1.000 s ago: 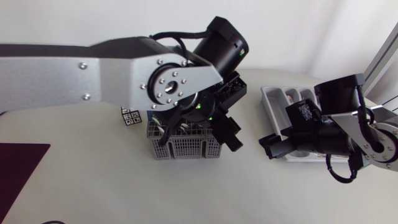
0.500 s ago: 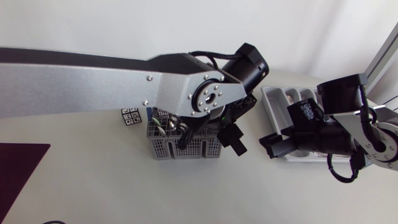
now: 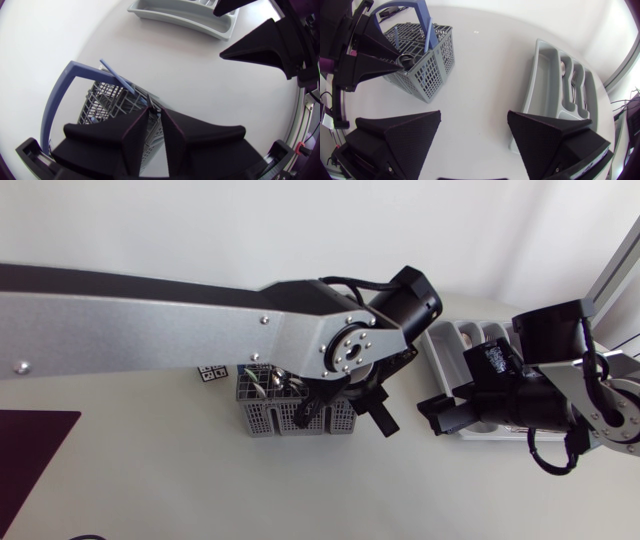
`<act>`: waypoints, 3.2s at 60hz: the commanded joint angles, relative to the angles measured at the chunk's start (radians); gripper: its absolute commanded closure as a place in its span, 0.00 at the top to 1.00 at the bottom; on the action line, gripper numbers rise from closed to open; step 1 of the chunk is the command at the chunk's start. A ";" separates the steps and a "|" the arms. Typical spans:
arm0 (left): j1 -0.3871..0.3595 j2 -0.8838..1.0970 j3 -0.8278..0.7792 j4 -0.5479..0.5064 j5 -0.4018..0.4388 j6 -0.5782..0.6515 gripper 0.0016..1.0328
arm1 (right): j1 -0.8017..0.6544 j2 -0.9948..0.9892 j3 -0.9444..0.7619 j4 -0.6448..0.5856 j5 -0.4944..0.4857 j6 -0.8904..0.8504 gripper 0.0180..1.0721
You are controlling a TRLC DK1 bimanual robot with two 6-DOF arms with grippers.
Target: Transfer all utensils from the basket to the drawer tray.
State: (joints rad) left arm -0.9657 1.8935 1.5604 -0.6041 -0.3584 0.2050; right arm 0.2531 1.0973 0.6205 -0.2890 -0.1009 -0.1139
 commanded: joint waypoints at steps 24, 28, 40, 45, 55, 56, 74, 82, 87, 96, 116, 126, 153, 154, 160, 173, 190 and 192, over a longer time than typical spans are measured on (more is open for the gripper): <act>-0.008 -0.048 -0.036 0.027 -0.022 -0.013 0.05 | 0.000 -0.011 -0.034 -0.004 0.000 -0.020 0.91; -0.011 -0.063 -0.039 0.027 -0.022 -0.012 0.05 | 0.000 -0.011 -0.036 -0.004 0.000 -0.021 0.91; -0.007 -0.114 -0.092 0.089 -0.022 -0.015 0.05 | 0.000 -0.008 -0.044 0.001 0.000 -0.023 0.91; 0.001 -0.142 -0.132 0.136 -0.022 -0.015 0.05 | 0.000 -0.008 -0.047 0.002 0.000 -0.023 0.91; 0.018 -0.217 -0.181 0.202 -0.022 -0.010 0.05 | 0.002 -0.008 -0.045 0.002 0.000 -0.023 0.91; 0.018 -0.224 -0.181 0.204 -0.022 -0.010 0.05 | 0.002 -0.008 -0.045 0.002 0.000 -0.023 0.91; 0.012 -0.307 -0.183 0.204 -0.011 0.002 0.05 | 0.008 -0.016 -0.039 0.002 0.000 -0.021 0.91; 0.009 -0.349 -0.194 0.204 0.006 -0.006 0.05 | 0.014 -0.082 -0.045 0.004 -0.013 -0.030 0.92; 0.019 -0.375 -0.191 0.196 0.041 -0.024 0.05 | 0.028 -0.139 -0.041 -0.002 -0.025 -0.035 0.94; 0.073 -0.392 -0.161 0.153 0.142 -0.087 0.05 | 0.117 -0.206 0.002 -0.033 -0.033 -0.033 0.94; 0.153 -0.373 -0.115 0.090 0.331 -0.167 0.03 | 0.360 -0.105 0.108 0.062 0.081 0.005 0.89; 0.188 -0.349 -0.086 0.055 0.429 -0.200 0.03 | 0.422 -0.019 0.154 0.106 0.127 -0.001 0.85; 0.200 -0.343 -0.080 0.044 0.467 -0.204 0.03 | 0.383 0.104 0.203 0.149 0.096 -0.029 0.26; 0.200 -0.343 -0.080 0.044 0.469 -0.204 0.03 | 0.382 0.104 0.203 0.149 0.096 -0.029 0.26; 0.203 -0.341 -0.079 0.044 0.469 -0.204 0.03 | 0.379 0.104 0.197 0.154 0.069 -0.029 0.19; 0.205 -0.338 -0.080 0.046 0.470 -0.204 0.03 | 0.377 0.093 0.162 0.191 0.067 -0.049 0.14; 0.206 -0.338 -0.072 0.046 0.475 -0.216 0.10 | 0.379 0.076 0.128 0.208 0.052 -0.061 0.12; 0.206 -0.338 -0.072 0.047 0.477 -0.216 0.13 | 0.379 0.073 0.125 0.208 0.049 -0.061 0.12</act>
State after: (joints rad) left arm -0.7677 1.5402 1.4487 -0.5499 0.1020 0.0181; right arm 0.6376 1.1858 0.7765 -0.0925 -0.0486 -0.1619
